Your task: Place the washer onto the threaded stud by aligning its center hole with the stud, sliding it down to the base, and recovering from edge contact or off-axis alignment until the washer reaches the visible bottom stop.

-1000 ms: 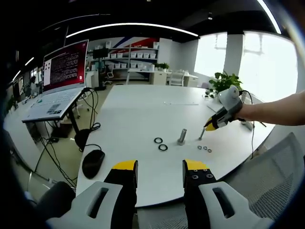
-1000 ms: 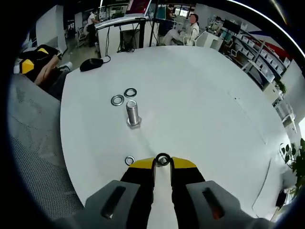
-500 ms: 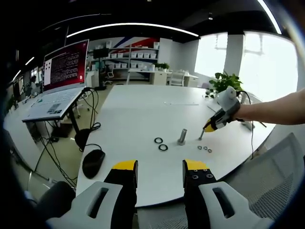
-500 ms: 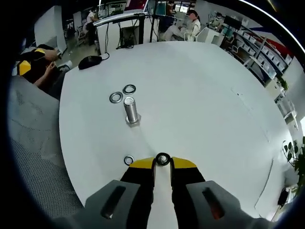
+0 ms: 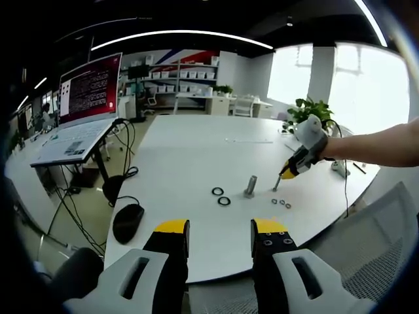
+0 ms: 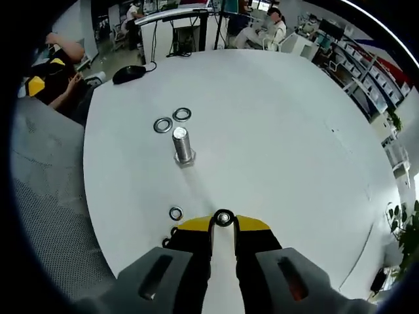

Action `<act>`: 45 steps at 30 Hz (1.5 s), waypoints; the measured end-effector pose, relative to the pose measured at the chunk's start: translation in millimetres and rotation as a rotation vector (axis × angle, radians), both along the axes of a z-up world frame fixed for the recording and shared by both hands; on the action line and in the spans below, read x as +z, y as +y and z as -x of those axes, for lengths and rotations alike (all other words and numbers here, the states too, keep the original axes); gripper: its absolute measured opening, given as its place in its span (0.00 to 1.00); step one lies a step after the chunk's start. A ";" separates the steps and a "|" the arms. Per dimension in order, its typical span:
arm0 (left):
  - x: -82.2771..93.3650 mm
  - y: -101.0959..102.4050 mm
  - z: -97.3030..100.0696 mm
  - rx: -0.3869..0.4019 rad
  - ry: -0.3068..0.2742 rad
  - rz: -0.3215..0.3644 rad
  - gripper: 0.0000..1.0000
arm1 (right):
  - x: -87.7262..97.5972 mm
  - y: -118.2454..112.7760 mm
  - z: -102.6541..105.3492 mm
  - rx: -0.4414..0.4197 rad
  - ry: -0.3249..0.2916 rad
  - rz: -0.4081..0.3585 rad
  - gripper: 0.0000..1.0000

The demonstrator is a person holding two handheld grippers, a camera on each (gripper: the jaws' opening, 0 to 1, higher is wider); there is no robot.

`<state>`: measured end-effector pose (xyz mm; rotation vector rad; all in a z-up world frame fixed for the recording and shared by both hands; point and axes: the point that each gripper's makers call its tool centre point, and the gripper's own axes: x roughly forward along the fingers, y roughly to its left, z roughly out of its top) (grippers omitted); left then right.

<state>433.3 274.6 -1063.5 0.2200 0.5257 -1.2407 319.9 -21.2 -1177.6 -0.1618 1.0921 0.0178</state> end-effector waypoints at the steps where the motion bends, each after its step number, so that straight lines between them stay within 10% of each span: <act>1: 0.0 0.0 0.3 0.000 0.000 -0.001 0.35 | -0.5 2.2 1.0 -0.003 0.009 -0.011 0.14; 45: -1.3 1.2 -0.4 0.008 0.003 -0.005 0.35 | -47.5 31.3 26.5 0.038 0.165 -0.058 0.03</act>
